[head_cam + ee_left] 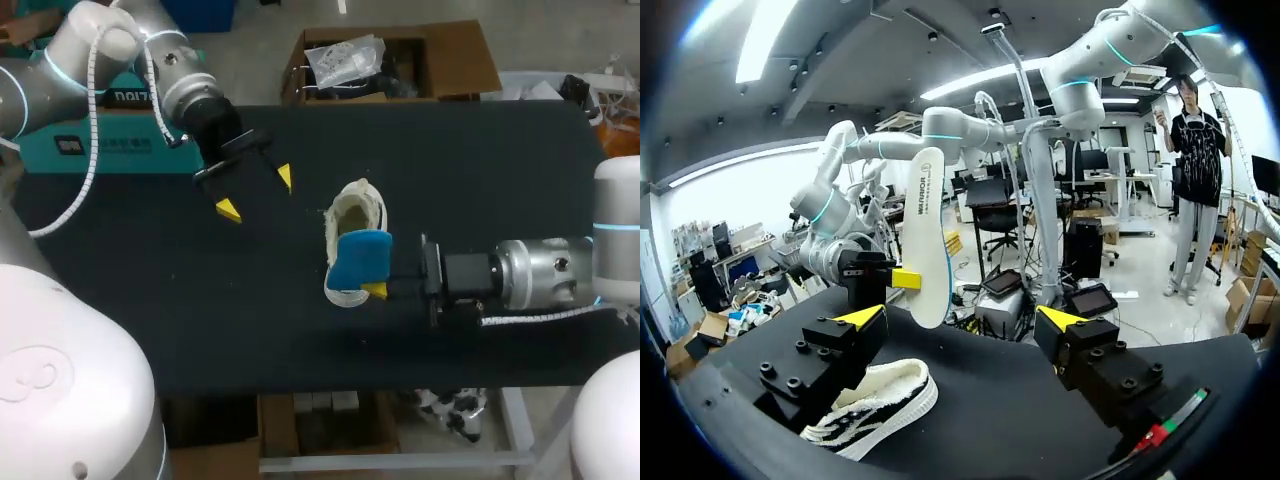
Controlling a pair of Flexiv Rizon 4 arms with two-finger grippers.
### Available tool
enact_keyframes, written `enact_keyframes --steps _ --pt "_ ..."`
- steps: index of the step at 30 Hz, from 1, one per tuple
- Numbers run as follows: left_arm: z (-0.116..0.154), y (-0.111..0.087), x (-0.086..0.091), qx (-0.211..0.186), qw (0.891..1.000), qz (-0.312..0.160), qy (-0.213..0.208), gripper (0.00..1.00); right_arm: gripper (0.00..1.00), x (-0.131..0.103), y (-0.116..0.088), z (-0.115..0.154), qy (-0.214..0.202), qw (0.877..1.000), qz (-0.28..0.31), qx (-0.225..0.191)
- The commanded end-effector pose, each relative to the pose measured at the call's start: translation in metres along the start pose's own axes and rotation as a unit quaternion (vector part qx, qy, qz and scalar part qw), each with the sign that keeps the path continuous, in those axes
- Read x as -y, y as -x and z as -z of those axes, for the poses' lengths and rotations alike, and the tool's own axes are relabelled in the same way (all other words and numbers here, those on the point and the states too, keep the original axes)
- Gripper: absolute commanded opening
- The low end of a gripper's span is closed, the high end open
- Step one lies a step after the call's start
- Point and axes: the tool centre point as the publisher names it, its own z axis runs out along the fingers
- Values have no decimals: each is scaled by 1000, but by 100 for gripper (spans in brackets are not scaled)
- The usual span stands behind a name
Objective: Open the shoe tongue, take the insole out of the shoe, put the insole back into the shoe, and pack the shoe into the shoebox
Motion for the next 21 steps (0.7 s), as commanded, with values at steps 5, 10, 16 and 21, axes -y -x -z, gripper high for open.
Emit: enact_keyframes --steps 5,10,16,21 --pt "-29 -3 8 168 983 20 75 100 0 -3 3 0 -3 1000 1 -11" --pt "-29 -3 8 168 983 20 75 100 0 -3 3 0 -3 1000 1 -11" --pt "-48 3 1 181 980 9 79 100 0 -12 -4 -10 6 1000 22 -18" --pt "-56 6 -4 212 973 8 87 100 0 -19 -11 -16 29 998 32 -40"
